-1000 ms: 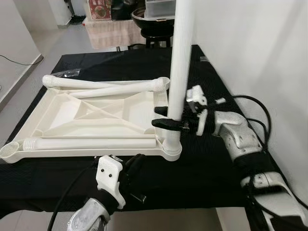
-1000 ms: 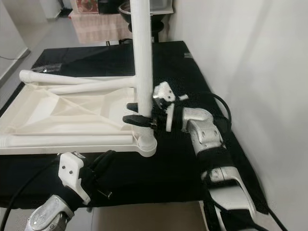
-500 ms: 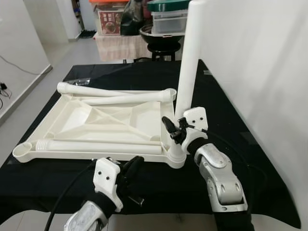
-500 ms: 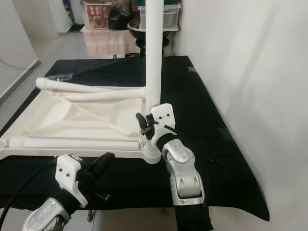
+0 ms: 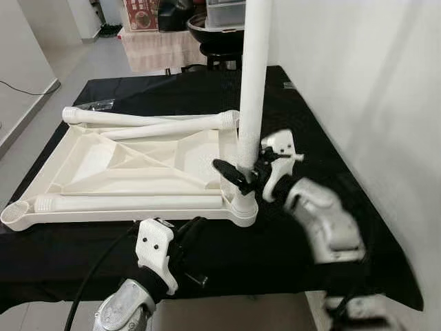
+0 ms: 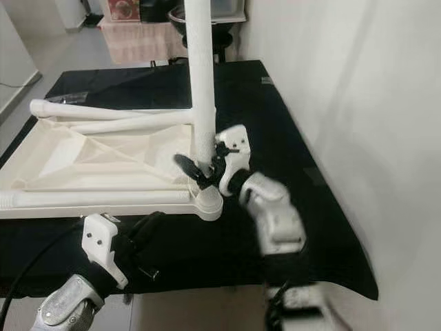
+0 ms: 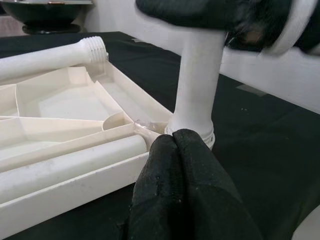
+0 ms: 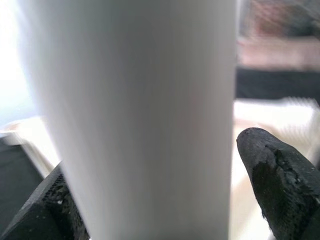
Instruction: Building children table
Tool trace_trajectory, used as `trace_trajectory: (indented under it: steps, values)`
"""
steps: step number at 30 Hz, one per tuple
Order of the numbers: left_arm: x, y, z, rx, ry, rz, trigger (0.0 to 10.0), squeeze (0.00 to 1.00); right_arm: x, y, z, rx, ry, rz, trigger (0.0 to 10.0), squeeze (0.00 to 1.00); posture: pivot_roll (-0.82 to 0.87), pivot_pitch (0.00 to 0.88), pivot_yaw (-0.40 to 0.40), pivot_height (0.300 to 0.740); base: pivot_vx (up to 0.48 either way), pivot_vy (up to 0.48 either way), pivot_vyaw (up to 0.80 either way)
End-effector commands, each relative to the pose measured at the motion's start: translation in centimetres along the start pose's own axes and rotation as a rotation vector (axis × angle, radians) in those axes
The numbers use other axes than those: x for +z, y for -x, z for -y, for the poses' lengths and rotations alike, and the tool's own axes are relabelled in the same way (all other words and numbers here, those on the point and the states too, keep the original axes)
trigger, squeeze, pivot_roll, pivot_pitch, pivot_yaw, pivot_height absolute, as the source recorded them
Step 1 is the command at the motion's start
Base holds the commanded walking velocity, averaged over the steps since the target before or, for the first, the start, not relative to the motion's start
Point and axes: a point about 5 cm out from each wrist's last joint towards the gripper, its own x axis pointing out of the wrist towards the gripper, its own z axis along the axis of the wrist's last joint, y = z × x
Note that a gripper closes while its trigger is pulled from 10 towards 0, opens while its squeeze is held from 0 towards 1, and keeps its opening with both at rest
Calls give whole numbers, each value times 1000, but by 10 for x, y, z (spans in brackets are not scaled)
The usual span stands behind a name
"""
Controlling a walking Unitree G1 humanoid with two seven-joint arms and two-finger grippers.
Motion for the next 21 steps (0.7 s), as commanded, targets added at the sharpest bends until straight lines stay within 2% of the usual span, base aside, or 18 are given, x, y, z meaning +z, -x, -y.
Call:
trace_trajectory:
  steps: [1,5,8,10,11,12,13,16,21]
  values:
    - [-4,0,0,4,-4,-18,10000,0,-6,-6,-9,183,10,-19,10000,0,8,82,11,740,0,0,0]
    - [-4,0,1,5,-3,-19,10000,0,-7,-7,-4,258,21,-44,10000,0,13,85,9,740,0,0,0]
    - [-4,1,2,6,-2,-21,10000,0,-9,-14,8,308,-36,-61,10000,0,26,86,5,740,0,0,0]
    - [-4,2,2,6,-3,-22,10000,0,-9,-16,10,310,-44,-62,10000,0,26,86,5,740,0,0,0]
    - [-4,2,3,7,-6,-24,10000,0,-10,-19,13,334,-65,-65,549,0,31,87,6,740,0,0,0]
    - [-4,2,3,7,-6,-24,10000,0,-10,-19,13,334,-65,-65,549,0,31,87,6,740,0,0,0]
    - [-4,2,3,8,-7,-26,10000,0,-10,-19,14,356,-74,-72,0,0,35,88,5,740,0,0,0]
    - [-4,3,3,9,-9,-28,10000,0,-12,-17,16,391,-79,-83,0,0,36,87,6,740,0,0,0]
    - [-5,3,3,9,-9,-32,10000,0,-15,-12,22,356,-77,-83,0,0,32,86,7,740,0,0,0]
